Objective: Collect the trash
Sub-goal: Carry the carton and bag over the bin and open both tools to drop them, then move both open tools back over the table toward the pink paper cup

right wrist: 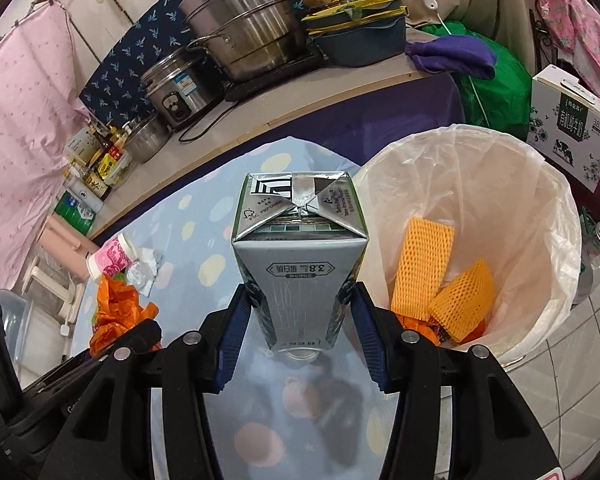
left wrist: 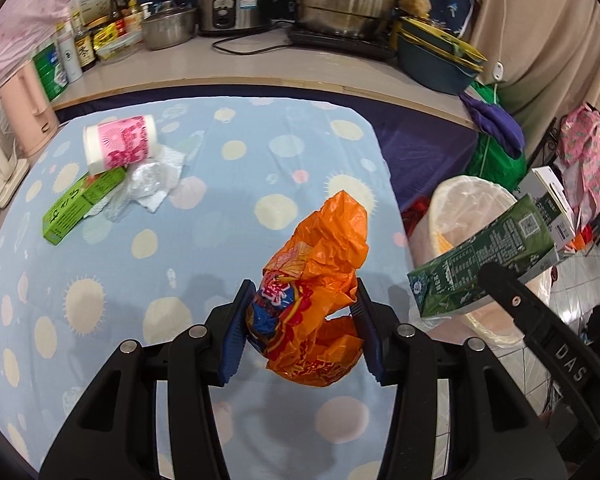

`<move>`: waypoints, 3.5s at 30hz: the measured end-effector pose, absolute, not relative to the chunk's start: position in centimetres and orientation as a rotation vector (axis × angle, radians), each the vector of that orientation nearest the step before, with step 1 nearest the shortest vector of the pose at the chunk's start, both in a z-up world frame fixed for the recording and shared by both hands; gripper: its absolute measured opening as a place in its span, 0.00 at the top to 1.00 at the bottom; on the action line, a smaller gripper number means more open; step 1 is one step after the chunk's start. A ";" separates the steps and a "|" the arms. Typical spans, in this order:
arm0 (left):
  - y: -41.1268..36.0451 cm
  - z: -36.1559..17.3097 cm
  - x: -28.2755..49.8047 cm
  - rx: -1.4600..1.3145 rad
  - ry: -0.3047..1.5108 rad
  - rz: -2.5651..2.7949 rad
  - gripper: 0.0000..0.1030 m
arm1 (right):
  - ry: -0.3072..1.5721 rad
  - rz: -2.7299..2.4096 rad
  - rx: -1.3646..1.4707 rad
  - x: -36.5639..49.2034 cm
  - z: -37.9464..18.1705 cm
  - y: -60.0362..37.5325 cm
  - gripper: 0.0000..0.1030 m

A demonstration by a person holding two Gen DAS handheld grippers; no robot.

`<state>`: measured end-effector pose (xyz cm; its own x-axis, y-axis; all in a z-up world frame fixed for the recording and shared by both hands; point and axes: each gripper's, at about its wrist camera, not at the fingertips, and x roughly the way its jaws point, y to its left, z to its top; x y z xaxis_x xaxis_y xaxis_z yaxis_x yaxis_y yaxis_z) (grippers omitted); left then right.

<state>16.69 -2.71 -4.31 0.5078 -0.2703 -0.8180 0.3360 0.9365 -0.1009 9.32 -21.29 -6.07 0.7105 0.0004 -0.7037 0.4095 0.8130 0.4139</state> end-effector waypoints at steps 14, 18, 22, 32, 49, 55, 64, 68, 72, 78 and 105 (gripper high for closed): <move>-10.9 -3.6 14.6 0.201 0.939 -0.485 0.55 | 0.651 -0.436 0.699 5.2 -5.9 -30.7 0.52; -13.3 -3.7 14.0 0.229 0.931 -0.523 0.55 | 0.647 -0.473 0.727 4.2 -6.6 -32.4 0.52; -15.3 -3.9 13.6 0.240 0.934 -0.565 0.55 | 0.647 -0.499 0.741 3.4 -7.3 -33.4 0.52; -19.2 -5.0 13.2 0.286 0.947 -0.615 0.55 | 0.657 -0.536 0.771 2.6 -8.8 -35.4 0.52; -21.9 -6.6 13.9 0.321 0.972 -0.620 0.50 | 0.676 -0.539 0.776 3.6 -9.5 -35.9 0.51; -22.0 -6.6 13.8 0.320 0.965 -0.608 0.38 | 0.660 -0.551 0.783 3.6 -9.2 -36.1 0.50; -21.8 -6.2 13.9 0.319 0.953 -0.596 0.29 | 0.648 -0.541 0.769 3.8 -8.5 -35.6 0.50; -21.5 -6.1 13.9 0.313 0.953 -0.593 0.29 | 0.647 -0.536 0.758 3.8 -8.1 -35.1 0.50; -21.0 -5.9 14.0 0.303 0.951 -0.589 0.27 | 0.646 -0.531 0.746 3.9 -7.7 -34.6 0.50; -19.7 -5.3 14.1 0.279 0.937 -0.579 0.22 | 0.648 -0.514 0.715 4.3 -7.0 -33.2 0.49; -4.8 -4.1 16.9 0.073 0.950 -0.380 0.21 | 0.709 -0.302 0.509 9.9 -4.0 -20.1 0.46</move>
<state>16.85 -4.76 -4.11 0.5207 -0.2851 -0.8047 0.3488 0.9314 -0.1043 9.86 -20.09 -3.96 0.7238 -0.0927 -0.6837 0.4284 0.8372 0.3400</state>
